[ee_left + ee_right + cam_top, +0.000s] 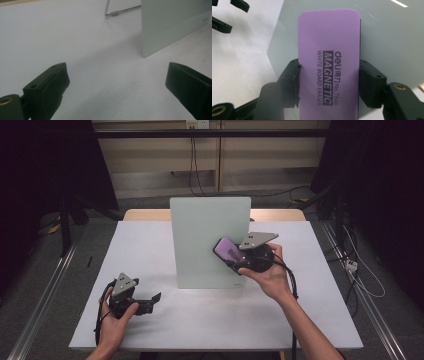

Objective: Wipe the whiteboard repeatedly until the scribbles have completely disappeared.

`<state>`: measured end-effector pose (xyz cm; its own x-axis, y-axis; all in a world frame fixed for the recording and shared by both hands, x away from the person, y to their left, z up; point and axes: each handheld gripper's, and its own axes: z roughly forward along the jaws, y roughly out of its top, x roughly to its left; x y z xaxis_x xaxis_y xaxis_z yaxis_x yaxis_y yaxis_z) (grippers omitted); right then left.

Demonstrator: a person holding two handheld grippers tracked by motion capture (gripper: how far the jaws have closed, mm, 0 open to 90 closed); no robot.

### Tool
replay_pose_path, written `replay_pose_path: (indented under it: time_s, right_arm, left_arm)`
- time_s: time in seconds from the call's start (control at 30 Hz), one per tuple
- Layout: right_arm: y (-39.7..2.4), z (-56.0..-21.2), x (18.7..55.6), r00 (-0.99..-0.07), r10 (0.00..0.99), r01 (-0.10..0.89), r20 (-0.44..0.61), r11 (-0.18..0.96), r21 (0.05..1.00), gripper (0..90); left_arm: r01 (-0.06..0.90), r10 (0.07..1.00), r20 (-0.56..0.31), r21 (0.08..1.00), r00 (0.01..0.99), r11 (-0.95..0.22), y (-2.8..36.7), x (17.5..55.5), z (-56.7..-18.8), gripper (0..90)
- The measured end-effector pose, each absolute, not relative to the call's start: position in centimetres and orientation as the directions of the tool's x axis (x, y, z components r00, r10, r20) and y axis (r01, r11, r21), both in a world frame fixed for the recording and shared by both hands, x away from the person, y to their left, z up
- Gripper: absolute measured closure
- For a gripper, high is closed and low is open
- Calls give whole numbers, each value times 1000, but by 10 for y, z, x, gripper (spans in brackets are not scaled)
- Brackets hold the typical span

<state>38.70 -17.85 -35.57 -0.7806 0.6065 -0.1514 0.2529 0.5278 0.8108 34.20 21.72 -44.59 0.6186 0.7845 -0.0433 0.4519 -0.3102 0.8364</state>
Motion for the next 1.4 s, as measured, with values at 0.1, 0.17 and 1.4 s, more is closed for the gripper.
replay_pose_path:
  time_s: [0.1, 0.17, 1.4]
  right_arm:
    - [-183, -357, 385, -775, 613, 256, -153, 526, 811, 418]
    - [-184, -361, 384, -775, 613, 259, -152, 528, 809, 418]
    - [-160, -376, 383, -808, 572, 259, -142, 560, 787, 418]
  left_arm:
    - [454, 786, -41, 835, 616, -312, 217, 342, -446, 46]
    - [453, 786, -42, 836, 616, -311, 217, 342, -446, 46]
    - [450, 781, -39, 835, 623, -317, 216, 342, -446, 47]
